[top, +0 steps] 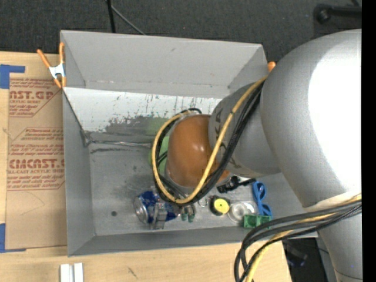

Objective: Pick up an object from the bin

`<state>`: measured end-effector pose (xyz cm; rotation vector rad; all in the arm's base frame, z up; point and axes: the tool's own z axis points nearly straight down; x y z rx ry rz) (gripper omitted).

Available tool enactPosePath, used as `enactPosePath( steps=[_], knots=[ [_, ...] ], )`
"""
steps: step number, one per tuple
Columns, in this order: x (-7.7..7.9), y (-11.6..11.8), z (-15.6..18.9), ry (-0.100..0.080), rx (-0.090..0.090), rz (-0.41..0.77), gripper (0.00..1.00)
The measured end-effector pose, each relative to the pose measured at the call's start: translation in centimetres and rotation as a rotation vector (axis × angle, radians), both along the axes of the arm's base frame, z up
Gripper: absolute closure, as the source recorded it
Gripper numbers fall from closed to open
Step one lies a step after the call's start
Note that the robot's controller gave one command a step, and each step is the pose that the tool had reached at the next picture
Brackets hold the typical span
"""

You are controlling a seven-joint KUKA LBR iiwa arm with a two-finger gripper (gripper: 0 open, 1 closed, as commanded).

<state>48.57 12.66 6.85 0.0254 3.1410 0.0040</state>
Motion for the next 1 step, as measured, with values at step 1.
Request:
enactPosePath(
  steps=[1],
  knots=[
    [0.03, 0.07, 3.34, -0.002, -0.001, 0.001, 1.0]
  ],
)
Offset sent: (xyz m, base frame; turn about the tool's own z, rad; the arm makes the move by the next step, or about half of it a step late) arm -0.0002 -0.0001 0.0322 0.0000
